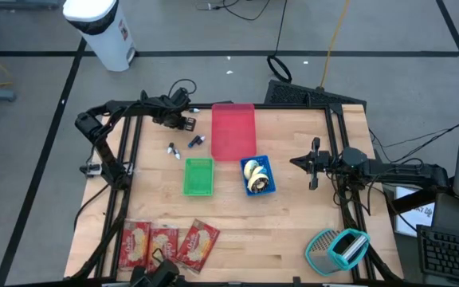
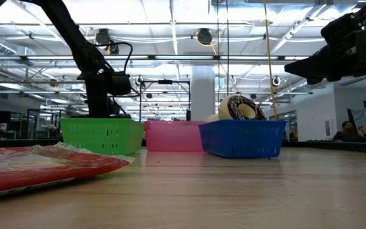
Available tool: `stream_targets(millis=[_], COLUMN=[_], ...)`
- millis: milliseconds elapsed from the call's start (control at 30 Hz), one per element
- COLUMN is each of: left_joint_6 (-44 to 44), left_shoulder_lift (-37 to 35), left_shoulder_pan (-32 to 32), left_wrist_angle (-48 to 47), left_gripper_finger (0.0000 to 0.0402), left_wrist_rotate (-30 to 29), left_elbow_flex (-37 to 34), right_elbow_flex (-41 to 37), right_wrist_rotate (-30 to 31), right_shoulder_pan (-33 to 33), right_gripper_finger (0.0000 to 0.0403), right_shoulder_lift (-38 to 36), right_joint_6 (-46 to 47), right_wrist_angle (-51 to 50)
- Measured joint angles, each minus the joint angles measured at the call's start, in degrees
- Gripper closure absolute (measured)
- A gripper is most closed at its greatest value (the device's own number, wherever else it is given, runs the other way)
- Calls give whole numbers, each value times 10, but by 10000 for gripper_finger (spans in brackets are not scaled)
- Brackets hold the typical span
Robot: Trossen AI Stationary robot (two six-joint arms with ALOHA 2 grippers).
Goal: Pick & Place Food Item
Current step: Put the purple food coloring bottle into the green bin
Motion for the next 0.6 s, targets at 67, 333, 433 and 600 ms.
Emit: stream_targets(millis=[67,333,433,600], left_joint_6=[17,81,108,125], left_shoulder_lift=[-1,-82,-133,-224], left_shoulder_pan=[0,-10,-35,-111], left_wrist_angle=[0,-16,-44,-99], left_gripper_finger=[334,354,343,348], left_wrist_rotate=[0,-36,-36,-29], left_elbow_flex=[0,-3,-3,-3], right_elbow_flex=[0,0,0,0], right_wrist_rotate=[0,0,0,0], right_shoulder_pan=[0,0,0,0], right_gripper_finger=[399,401,399,400], right_shoulder_lift=[0,0,0,0], right_joint_6=[0,0,0,0], right_wrist_angle=[0,0,0,0])
